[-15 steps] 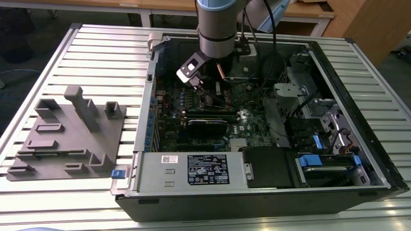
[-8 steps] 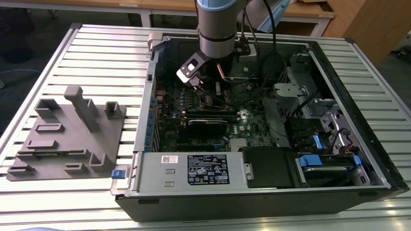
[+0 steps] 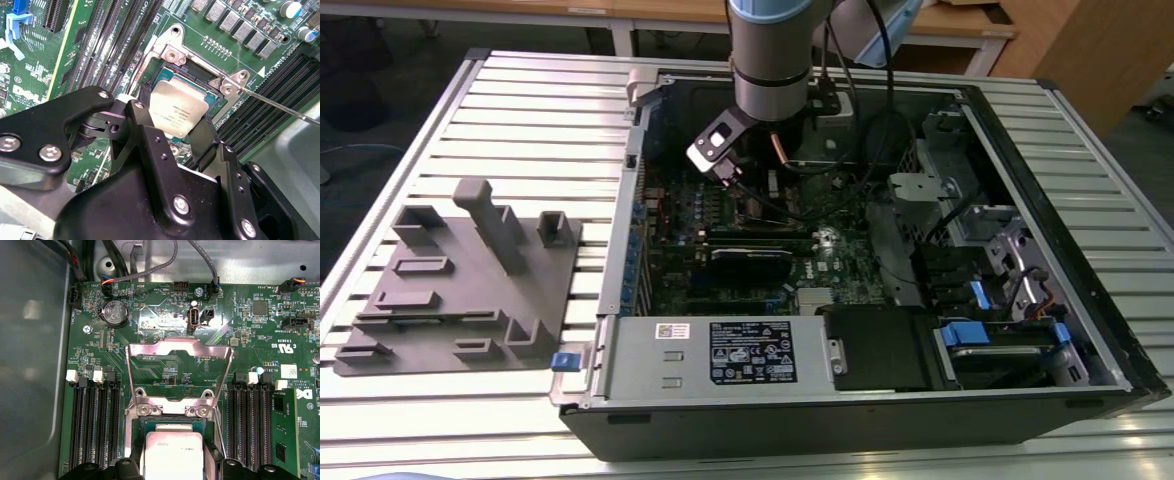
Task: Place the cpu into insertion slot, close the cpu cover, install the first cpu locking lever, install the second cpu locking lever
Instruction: 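Place the cpu into insertion slot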
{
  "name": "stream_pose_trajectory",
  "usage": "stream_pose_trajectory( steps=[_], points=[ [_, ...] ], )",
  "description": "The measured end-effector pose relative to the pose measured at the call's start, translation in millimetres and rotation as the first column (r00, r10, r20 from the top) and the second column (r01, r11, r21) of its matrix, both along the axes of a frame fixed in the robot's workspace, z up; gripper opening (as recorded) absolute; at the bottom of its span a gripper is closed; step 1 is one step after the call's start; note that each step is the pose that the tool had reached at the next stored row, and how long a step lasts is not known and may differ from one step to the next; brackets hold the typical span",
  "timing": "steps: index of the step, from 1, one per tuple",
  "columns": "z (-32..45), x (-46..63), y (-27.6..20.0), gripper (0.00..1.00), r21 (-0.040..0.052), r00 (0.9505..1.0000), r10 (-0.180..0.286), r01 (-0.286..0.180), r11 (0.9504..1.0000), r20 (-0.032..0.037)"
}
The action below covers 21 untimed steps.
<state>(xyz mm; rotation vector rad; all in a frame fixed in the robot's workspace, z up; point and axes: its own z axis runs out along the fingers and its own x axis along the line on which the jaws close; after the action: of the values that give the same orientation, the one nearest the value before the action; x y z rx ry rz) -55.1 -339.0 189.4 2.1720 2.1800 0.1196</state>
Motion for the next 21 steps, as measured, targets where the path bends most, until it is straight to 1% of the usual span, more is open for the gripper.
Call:
stream_pose_trajectory(
  steps=[3, 11, 16, 21],
  points=[
    [0.0, 0.0, 0.0, 0.55, 0.0000, 1.0000, 0.000, 0.000, 1.0000, 0.0000],
    [0.8, 0.0, 0.0, 0.55, 0.0034, 1.0000, 0.000, 0.000, 1.0000, 0.0002],
    [2.4, 0.1, 0.2, 0.55, 0.0084, 1.0000, 0.000, 0.000, 1.0000, 0.0003],
    [3.5, 0.1, 0.1, 0.55, 0.0083, 1.0000, 0.000, 0.000, 1.0000, 0.0003]
  ],
)
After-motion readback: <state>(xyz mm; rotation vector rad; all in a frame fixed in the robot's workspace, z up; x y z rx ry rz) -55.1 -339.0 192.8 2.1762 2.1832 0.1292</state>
